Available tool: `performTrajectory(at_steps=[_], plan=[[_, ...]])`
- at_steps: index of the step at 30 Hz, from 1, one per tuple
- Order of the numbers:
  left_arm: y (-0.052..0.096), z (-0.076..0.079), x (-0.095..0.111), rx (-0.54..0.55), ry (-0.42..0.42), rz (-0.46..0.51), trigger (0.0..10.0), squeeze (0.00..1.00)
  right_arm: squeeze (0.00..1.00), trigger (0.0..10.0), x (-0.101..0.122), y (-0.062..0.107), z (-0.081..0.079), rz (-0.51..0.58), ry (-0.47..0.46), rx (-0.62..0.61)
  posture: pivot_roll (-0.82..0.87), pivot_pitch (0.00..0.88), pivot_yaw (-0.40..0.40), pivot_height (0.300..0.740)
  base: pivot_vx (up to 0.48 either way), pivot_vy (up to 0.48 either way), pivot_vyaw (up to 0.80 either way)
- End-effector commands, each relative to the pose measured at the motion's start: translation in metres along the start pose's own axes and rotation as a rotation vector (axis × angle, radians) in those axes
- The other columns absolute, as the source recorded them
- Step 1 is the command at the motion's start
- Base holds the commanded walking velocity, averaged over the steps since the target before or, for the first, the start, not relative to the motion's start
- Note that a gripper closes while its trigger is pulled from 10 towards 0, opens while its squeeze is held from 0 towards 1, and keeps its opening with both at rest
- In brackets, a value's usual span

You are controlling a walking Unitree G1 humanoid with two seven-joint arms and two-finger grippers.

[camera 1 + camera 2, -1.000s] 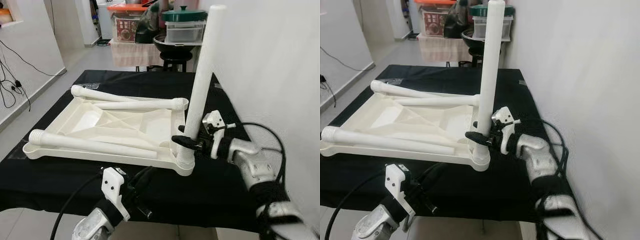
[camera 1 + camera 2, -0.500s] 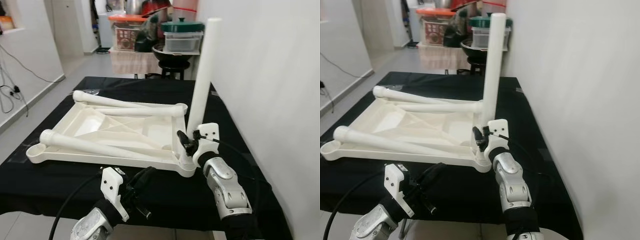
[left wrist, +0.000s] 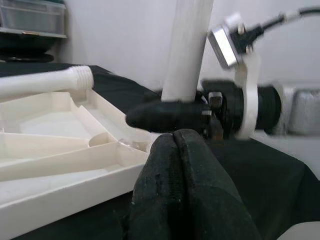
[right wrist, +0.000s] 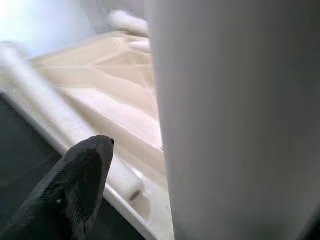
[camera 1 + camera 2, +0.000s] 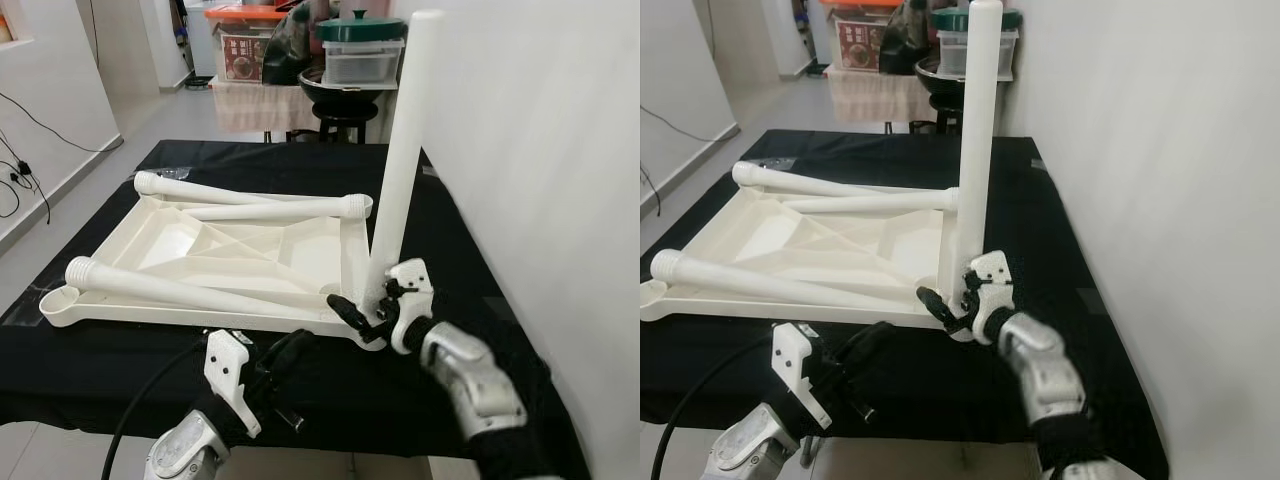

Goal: Building children table

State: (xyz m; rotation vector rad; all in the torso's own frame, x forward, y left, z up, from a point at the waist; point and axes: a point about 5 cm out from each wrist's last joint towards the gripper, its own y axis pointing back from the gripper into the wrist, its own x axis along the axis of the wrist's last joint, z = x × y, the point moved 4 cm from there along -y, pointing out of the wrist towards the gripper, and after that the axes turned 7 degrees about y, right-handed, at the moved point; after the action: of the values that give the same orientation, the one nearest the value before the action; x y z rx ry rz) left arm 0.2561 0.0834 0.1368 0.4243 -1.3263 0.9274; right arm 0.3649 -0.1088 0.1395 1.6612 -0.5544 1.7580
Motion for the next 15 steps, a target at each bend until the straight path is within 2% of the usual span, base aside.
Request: performTrajectory(at_steps=[1,2,8,9,10,11,12,15], plan=[[0.001,-0.001,-0.005,0.01,0.008,-0.016,10.0,0.0,0.0,10.0,0.005,-0.005,-0.009,0.03,0.01,0.086,0.06,0.0,-0.052,0.74,0.0,0.0,0.0],[0.001,-0.001,-0.006,0.01,0.008,-0.017,10.0,0.0,0.0,10.0,0.013,-0.003,-0.002,0.037,0.037,0.15,0.06,0.0,-0.056,0.74,0.0,0.0,0.0],[0.0,-0.002,-0.007,0.009,0.009,-0.02,10.0,0.0,0.0,10.0,0.027,-0.001,0.008,0.06,0.053,0.226,0.07,0.0,-0.057,0.74,0.0,0.0,0.0],[0.0,-0.002,-0.007,0.008,0.01,-0.02,10.0,0.0,0.0,8.5,0.029,-0.001,0.01,0.062,0.057,0.251,0.07,0.0,-0.059,0.74,0.0,0.0,0.0],[0.0,-0.002,-0.007,0.008,0.012,-0.021,10.0,0.0,0.0,2.0,0.032,-0.001,0.01,0.07,0.045,0.276,0.07,0.0,-0.06,0.74,0.0,0.0,0.0],[0.0,-0.002,-0.007,0.008,0.012,-0.021,10.0,0.0,0.0,2.0,0.032,-0.001,0.01,0.07,0.045,0.276,0.07,0.0,-0.06,0.74,0.0,0.0,0.0],[-0.001,-0.001,-0.008,0.007,0.012,-0.021,10.0,0.0,0.0,0.0,0.033,0.0,0.012,0.07,0.044,0.287,0.08,0.0,-0.063,0.74,0.0,0.0,0.0],[-0.001,-0.001,-0.008,0.007,0.013,-0.021,10.0,0.0,0.0,0.0,0.034,0.0,0.014,0.068,0.044,0.303,0.08,0.0,-0.063,0.74,0.0,0.0,0.0]])
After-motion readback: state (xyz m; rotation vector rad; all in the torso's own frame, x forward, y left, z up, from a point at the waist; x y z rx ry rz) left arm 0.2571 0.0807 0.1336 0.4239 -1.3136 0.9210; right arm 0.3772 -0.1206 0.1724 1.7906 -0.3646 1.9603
